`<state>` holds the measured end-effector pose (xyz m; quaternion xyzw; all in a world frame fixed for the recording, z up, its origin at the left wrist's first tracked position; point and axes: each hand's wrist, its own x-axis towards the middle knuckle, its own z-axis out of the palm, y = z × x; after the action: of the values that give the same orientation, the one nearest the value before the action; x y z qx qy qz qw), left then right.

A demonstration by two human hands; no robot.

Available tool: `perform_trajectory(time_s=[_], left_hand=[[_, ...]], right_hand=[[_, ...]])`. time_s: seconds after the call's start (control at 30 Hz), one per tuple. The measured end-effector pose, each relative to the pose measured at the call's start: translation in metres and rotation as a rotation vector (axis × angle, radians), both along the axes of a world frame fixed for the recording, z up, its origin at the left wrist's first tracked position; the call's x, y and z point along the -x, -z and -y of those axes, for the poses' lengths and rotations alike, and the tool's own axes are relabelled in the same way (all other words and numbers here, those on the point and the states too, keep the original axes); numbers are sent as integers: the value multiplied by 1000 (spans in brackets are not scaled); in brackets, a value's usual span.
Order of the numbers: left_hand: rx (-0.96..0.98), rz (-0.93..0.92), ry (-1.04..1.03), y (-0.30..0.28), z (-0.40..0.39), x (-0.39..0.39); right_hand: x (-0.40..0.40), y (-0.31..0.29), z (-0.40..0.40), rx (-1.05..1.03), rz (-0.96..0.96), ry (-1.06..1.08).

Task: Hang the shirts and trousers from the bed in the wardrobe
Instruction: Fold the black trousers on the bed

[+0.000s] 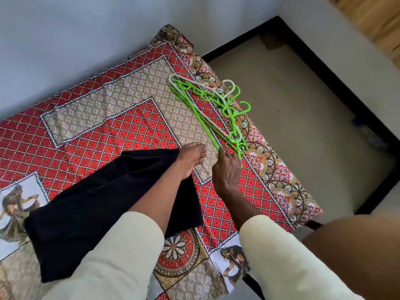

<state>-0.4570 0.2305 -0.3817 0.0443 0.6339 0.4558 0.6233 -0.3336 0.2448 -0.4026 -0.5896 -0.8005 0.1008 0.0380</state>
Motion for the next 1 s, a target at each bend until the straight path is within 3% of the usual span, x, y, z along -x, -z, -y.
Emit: perform_trajectory(time_s=[0.13,0.3,0.4,0.43,0.5,0.6,0.67,0.77,0.83,0.9,0.93,1.0], left_hand=[[-5,120,-159,0,-14,-10],[8,89,-352,10,2,1],[6,60,-397,19,32,18],[-6,69,-402,21,47,24],[-35,105,-401,22,76,32],[-24,154,-358,23,128,31],[4,200,-301,25,158,21],[81,245,-212,35,194,1],[179,-26,-82,44,203,-12],[287,-612,49,50,203,-27],[283,-801,19,47,198,-33],[173,-929,3,33,178,-41]], right_hand=[[-2,13,18,5,-73,-92],[-4,17,40,-70,-241,-334],[2,8,42,-37,-351,-87],[7,6,40,69,-429,95],[13,3,22,477,-701,467],[16,4,8,1147,-1207,759],[11,14,16,1310,-1238,787],[1,32,41,1391,-1222,811],[-9,40,53,1394,-1225,813],[-16,45,61,1408,-1243,789],[-19,49,62,1408,-1251,783],[-23,53,60,1388,-1272,776]])
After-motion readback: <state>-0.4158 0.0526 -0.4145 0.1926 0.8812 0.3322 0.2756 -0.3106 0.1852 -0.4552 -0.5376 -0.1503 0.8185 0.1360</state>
